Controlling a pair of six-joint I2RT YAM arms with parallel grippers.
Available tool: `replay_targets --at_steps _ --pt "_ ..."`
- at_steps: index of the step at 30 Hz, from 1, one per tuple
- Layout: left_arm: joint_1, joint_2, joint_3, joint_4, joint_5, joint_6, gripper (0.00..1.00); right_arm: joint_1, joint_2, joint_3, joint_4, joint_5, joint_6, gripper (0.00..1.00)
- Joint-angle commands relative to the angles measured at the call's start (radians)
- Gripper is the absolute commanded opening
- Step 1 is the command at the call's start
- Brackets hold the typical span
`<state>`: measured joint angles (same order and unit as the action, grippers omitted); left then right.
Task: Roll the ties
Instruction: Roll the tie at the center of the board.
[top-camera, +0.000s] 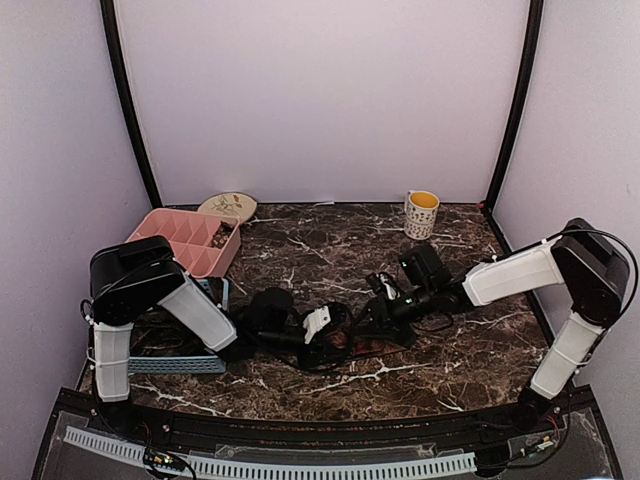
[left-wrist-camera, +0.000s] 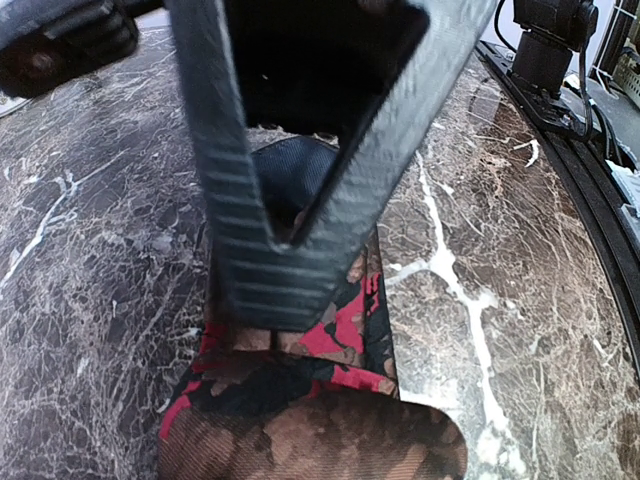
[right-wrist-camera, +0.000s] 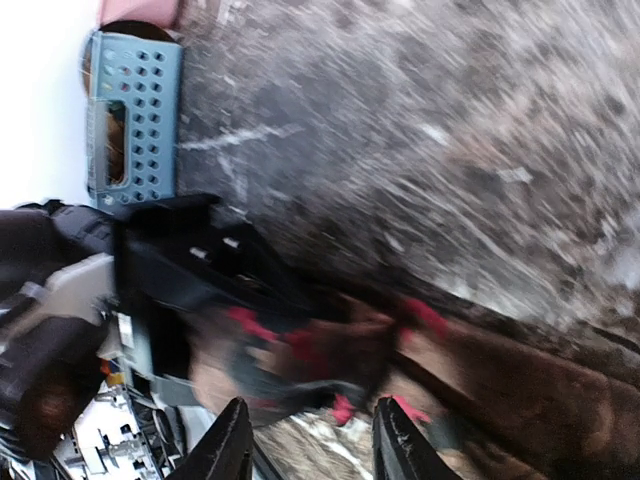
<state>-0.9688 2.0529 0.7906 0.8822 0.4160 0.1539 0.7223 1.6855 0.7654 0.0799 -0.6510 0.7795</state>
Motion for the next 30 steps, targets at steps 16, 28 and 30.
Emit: replay_targets --at_steps 16,28,30 --pt "0.002 0.01 -0.011 -0.152 -0.013 0.021 0.32 0.088 0.096 0.115 -0.084 0.004 -0.01 0.41" --pt "0.002 0.013 0.005 -0.168 -0.011 0.026 0.32 0.102 0.018 0.123 -0.097 0.002 0.009 0.44" --pt "0.002 0.014 0.006 -0.167 -0.011 0.029 0.32 0.108 0.04 0.133 -0.089 -0.007 0.01 0.43"
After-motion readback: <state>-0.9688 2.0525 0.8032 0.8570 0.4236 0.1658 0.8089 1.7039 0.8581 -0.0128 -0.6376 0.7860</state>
